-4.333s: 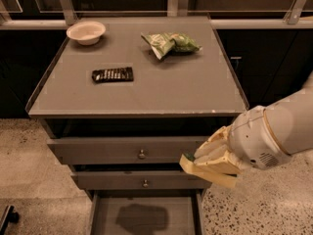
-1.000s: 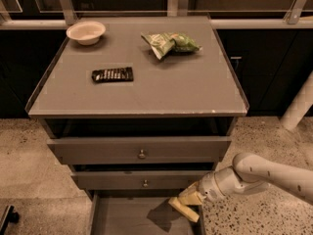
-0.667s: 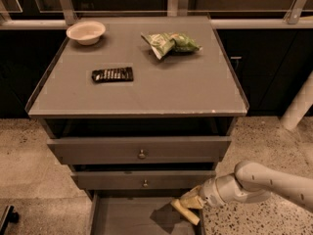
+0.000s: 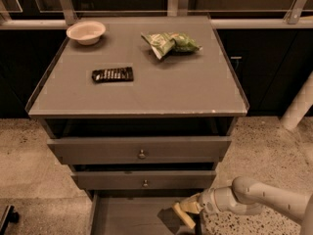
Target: Place sponge into bottom drawer
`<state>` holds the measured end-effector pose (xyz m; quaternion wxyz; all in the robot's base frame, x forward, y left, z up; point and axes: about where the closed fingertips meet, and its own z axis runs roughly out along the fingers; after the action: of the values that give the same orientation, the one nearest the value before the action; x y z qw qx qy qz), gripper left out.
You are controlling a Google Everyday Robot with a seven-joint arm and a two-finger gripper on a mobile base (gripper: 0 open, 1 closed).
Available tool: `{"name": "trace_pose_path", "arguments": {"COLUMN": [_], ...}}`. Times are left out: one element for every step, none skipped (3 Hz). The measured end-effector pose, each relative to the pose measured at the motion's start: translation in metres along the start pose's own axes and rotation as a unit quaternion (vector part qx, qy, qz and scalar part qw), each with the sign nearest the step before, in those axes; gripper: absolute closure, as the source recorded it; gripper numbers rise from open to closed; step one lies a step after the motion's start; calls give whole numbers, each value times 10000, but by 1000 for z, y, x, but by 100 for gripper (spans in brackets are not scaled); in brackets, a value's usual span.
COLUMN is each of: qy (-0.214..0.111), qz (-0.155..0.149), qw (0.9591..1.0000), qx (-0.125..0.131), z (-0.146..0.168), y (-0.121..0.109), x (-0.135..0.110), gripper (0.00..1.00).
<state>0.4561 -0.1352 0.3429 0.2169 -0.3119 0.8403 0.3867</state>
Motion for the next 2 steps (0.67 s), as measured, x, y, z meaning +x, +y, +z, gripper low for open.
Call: {"name": "trace_pose_path", "arguments": {"qy": [-72, -102], "qz": [269, 474], "qw": [9996, 9988], "qx": [-30, -17], "z": [26, 47], "y": [-22, -36], "x": [14, 26], "gripper": [100, 100]}}
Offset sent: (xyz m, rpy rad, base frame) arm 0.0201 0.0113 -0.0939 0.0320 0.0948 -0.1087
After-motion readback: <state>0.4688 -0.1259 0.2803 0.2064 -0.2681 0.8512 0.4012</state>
